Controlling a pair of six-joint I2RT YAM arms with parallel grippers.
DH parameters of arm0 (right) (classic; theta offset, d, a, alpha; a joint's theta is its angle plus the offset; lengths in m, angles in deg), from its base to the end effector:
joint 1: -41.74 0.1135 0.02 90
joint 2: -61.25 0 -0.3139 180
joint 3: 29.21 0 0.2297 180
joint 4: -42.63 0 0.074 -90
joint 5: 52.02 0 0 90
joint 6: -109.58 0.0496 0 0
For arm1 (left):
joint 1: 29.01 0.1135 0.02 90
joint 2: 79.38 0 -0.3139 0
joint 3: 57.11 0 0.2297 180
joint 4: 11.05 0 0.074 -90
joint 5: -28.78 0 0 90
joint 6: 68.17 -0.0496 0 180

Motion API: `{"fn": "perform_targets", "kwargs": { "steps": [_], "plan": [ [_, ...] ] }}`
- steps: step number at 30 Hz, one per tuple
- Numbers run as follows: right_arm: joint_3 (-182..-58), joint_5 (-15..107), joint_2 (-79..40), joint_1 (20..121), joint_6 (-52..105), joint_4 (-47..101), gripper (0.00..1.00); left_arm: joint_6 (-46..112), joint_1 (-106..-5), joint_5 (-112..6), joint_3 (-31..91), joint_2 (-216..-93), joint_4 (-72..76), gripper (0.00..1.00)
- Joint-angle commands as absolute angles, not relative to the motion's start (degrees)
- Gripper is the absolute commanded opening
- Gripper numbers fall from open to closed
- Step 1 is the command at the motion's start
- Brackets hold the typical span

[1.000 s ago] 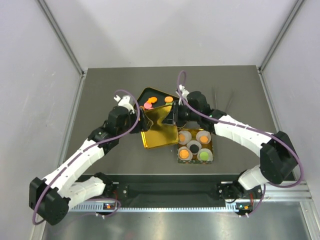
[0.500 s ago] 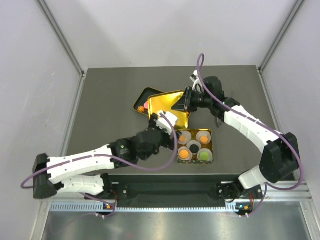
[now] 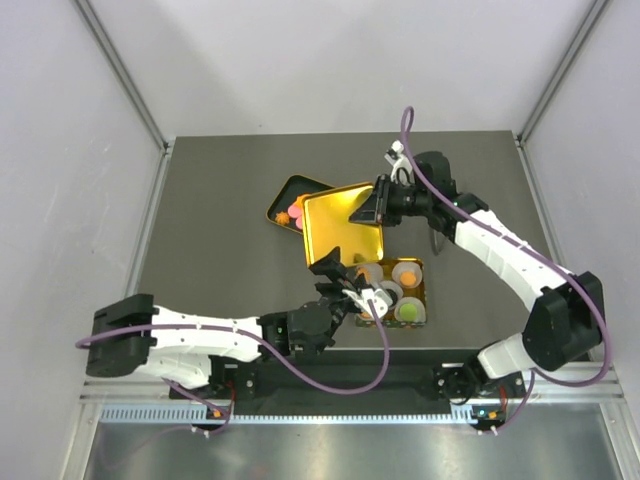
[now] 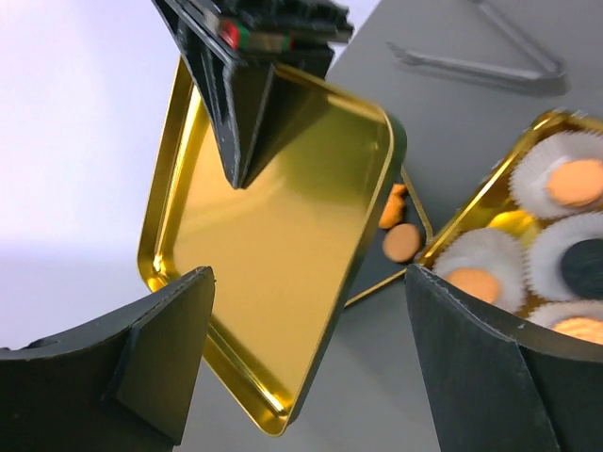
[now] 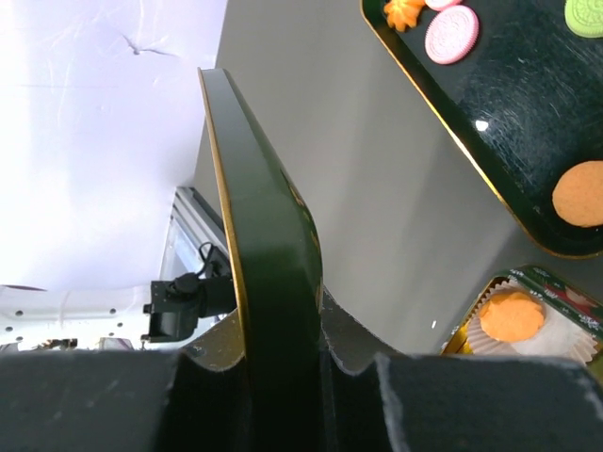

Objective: Pack the cookies

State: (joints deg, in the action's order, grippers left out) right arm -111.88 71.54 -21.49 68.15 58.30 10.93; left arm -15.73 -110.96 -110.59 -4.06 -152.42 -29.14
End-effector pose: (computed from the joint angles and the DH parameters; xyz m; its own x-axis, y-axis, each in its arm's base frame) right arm 0.2637 0.1616 0.3639 -0.8631 0.1534 -0.4812 -0.3226 0.5657 0.7589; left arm 0.0724 -0.2428 0.3317 0.3246 0.5394 -0.7769 0.4297 0.6476 0.6292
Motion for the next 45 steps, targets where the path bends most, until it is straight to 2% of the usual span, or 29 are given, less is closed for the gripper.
{"fn": "perform_targets", "kwargs": {
  "steps": [1,6,11,17,20,21,24,25,27,34,41,42,43,45],
  "plan": [
    [-114.8,72.1,-16.8,67.4,58.2,11.2,0.04,-30.0,-111.2,-112.4,-7.0,-155.0,-49.6,0.87],
    [-114.7,72.1,-15.7,67.4,58.3,10.4,0.04,-35.3,-111.3,-114.4,-7.1,-157.6,-53.4,0.86],
    [-114.1,72.1,-14.8,67.4,58.7,10.4,0.05,-46.0,-111.1,-115.5,-7.3,-161.1,-65.2,0.85],
    [-113.4,72.3,-14.6,67.5,58.6,10.4,0.05,-61.7,-110.7,-114.9,-5.1,-170.9,-80.3,0.78],
    [-113.1,72.3,-14.2,67.5,58.3,10.4,0.06,-68.6,-110.1,-114.0,-4.5,-176.7,-90.3,0.72],
    [-113.0,72.3,-14.0,67.5,58.2,10.4,0.06,-70.1,-110.0,-114.5,-3.3,-177.3,-93.0,0.64],
    [-112.6,72.6,-13.8,67.4,57.9,10.2,0.06,-70.5,-109.7,-114.2,-2.2,-177.9,-93.2,0.59],
    [-112.6,72.8,-13.7,67.4,57.9,10.3,0.06,-70.5,-109.7,-114.2,-2.0,-177.7,-93.1,0.51],
    [-112.2,72.7,-13.5,67.4,57.7,10.2,0.06,-69.9,-109.3,-115.0,-1.0,-176.8,-93.1,0.47],
    [-111.9,73.0,-13.1,67.4,57.6,10.2,0.07,-68.8,-107.9,-114.2,-0.9,-174.8,-93.1,0.47],
    [-111.2,73.0,-12.8,67.4,57.4,10.1,0.07,-65.3,-106.1,-114.9,0.0,-173.5,-93.1,0.38],
    [-111.2,72.9,-12.6,67.4,57.3,10.2,0.07,-65.5,-105.8,-115.1,0.4,-173.7,-93.1,0.35],
    [-111.2,72.8,-12.6,67.4,57.2,10.2,0.08,-65.5,-105.9,-115.4,0.7,-173.9,-93.1,0.27],
    [-111.1,72.5,-12.5,67.5,56.9,10.0,0.1,-65.1,-105.8,-116.3,1.7,-173.8,-93.1,0.18]
  ]
}}
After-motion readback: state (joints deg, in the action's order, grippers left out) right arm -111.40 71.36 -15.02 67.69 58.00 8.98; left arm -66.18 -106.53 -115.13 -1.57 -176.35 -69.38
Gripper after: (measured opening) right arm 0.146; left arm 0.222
